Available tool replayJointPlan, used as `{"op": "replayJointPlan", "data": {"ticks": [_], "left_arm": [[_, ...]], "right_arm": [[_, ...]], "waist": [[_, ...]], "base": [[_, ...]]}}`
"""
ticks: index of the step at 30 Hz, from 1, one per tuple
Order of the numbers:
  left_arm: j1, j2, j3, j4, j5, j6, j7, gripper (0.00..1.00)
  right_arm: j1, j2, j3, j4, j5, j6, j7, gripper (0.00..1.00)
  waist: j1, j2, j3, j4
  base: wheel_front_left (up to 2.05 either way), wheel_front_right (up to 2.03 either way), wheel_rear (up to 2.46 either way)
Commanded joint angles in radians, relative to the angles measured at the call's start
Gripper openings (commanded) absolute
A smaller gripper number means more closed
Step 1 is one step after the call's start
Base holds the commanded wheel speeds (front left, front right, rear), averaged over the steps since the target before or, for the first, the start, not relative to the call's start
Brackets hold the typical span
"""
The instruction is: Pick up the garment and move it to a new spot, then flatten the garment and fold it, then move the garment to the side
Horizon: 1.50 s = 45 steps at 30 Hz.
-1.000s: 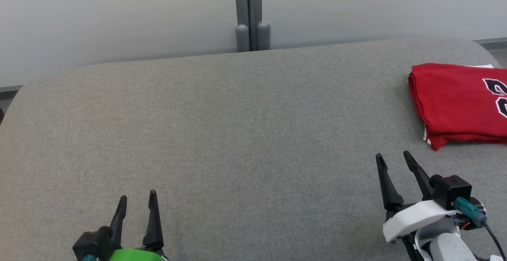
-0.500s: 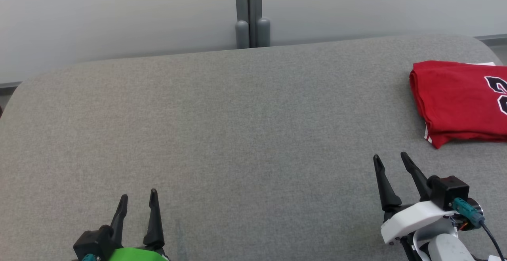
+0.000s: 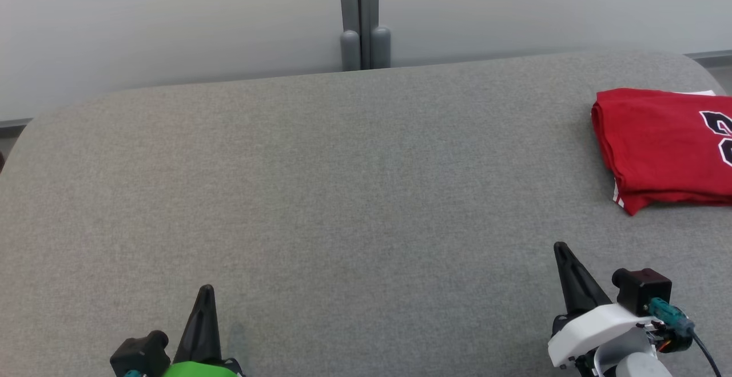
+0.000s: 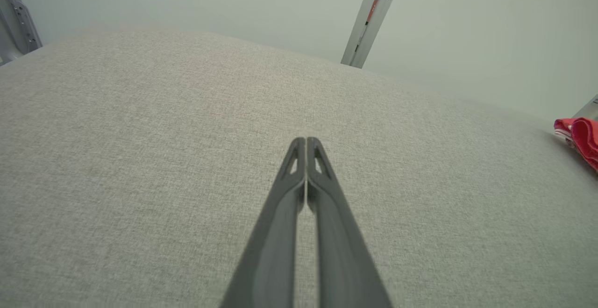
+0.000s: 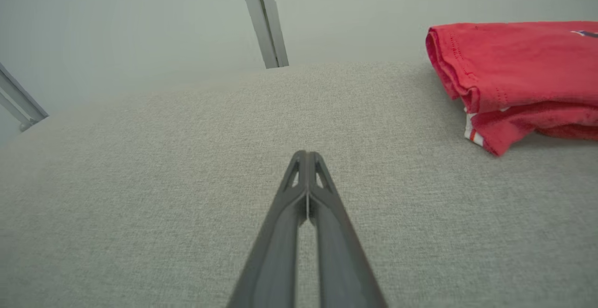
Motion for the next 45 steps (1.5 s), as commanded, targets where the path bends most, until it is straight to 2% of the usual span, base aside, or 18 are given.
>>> {"op": "replayJointPlan", "data": {"ticks": [1,20,45], "left_arm": [[-0.008,0.001,0.009,-0.013,-0.041,-0.001,0.008,0.00],[-0.052,0.005,0.056,-0.024,-0.337,-0.002,0.095,0.00],[-0.097,0.008,0.106,-0.036,-0.651,-0.005,0.187,0.00]], "right_arm": [[-0.018,-0.003,-0.009,-0.013,0.046,0.000,0.012,0.00],[-0.019,-0.005,-0.035,-0.043,0.378,0.000,0.095,0.00],[-0.026,-0.008,-0.066,-0.068,0.730,-0.001,0.189,0.00]], "waist": [[0.0000,0.0000,0.000,0.000],[0.0000,0.0000,-0.005,0.005],[0.0000,0.0000,-0.011,0.011]], "base": [[0.00,0.00,0.00],[0.00,0.00,0.00],[0.00,0.00,0.00]]}}
